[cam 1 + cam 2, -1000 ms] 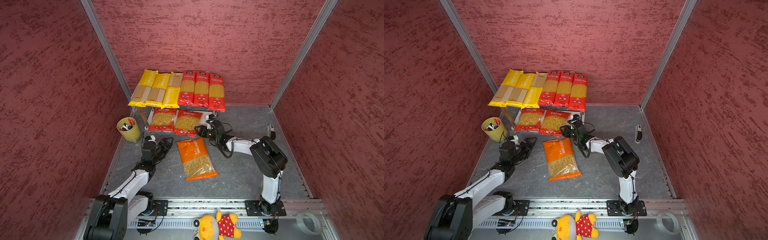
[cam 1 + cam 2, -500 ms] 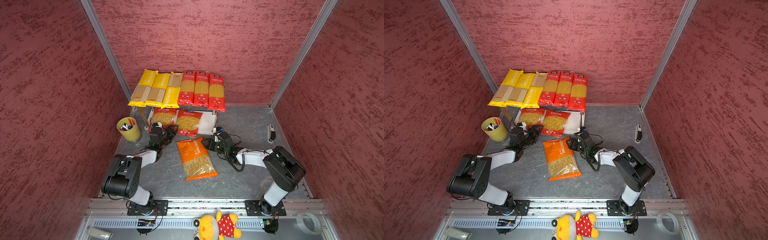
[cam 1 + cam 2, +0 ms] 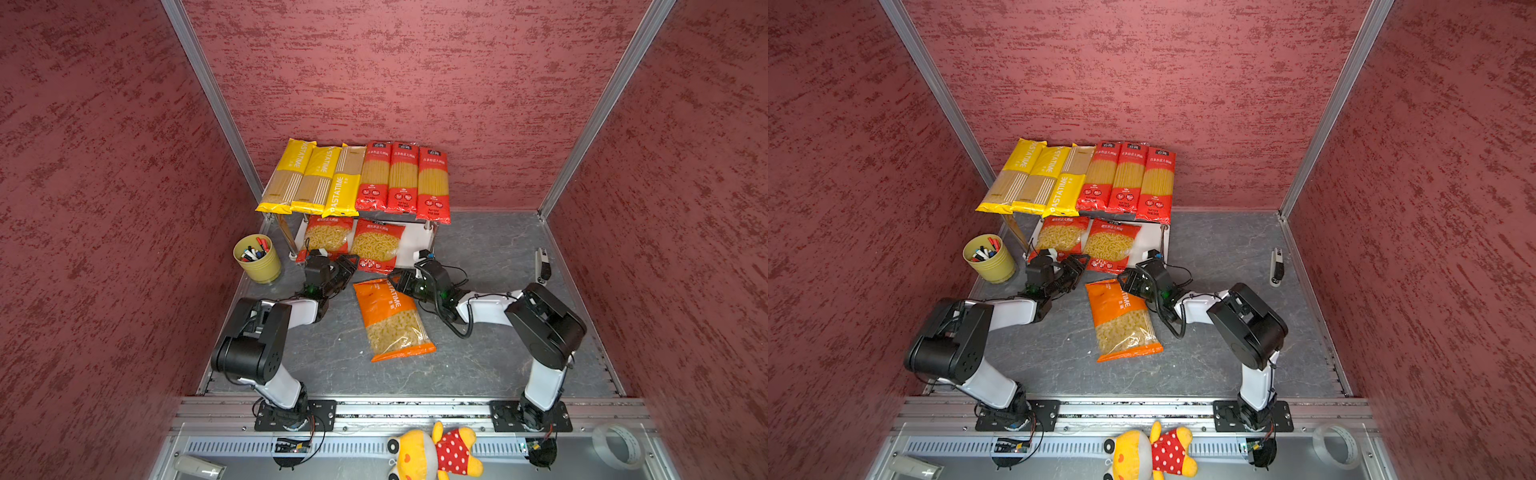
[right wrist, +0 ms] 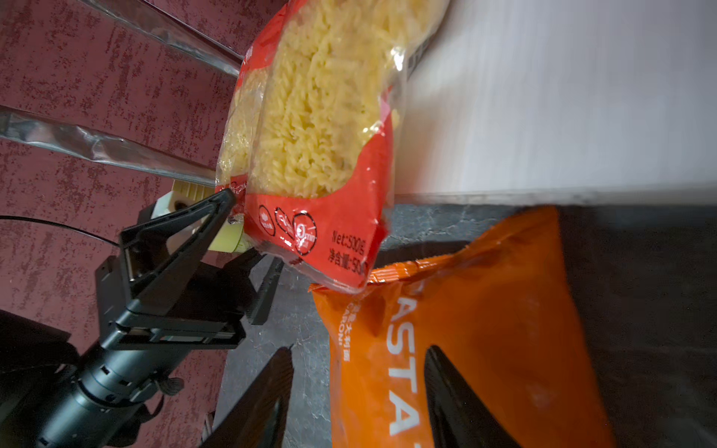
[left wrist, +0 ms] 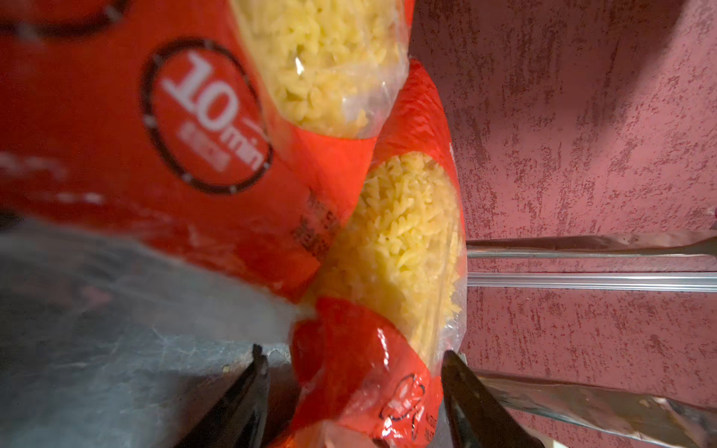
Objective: Place and organize the pasta boxes and bags onto the shelf
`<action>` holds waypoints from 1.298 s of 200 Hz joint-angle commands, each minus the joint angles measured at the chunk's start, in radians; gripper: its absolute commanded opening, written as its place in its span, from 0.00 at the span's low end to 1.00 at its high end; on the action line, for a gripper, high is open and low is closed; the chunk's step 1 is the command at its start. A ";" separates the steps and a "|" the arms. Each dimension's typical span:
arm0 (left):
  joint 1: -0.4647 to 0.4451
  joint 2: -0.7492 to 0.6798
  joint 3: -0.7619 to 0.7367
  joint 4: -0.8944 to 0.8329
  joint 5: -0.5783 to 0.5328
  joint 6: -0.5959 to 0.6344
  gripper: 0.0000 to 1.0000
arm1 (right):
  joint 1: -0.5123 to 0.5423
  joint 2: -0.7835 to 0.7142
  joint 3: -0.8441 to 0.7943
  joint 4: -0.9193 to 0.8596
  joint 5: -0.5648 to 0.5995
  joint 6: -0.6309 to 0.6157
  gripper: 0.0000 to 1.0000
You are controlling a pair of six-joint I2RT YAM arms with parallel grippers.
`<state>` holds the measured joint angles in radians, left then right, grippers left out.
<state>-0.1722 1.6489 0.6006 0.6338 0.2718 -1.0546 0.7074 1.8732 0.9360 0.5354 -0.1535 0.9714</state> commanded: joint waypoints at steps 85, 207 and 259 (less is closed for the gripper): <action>0.008 0.008 0.092 -0.014 0.019 0.082 0.27 | -0.001 0.129 0.199 -0.048 0.109 0.069 0.26; 0.054 -0.090 0.098 -0.165 -0.025 0.267 0.08 | -0.024 0.264 0.374 -0.070 0.069 0.039 0.09; 0.080 0.012 0.111 -0.120 0.064 0.225 0.15 | -0.044 0.230 0.342 -0.067 0.091 0.015 0.08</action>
<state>-0.0959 1.6333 0.7269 0.4679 0.3130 -0.8143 0.6975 2.1281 1.2865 0.4706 -0.1234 1.0092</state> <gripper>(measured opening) 0.162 0.086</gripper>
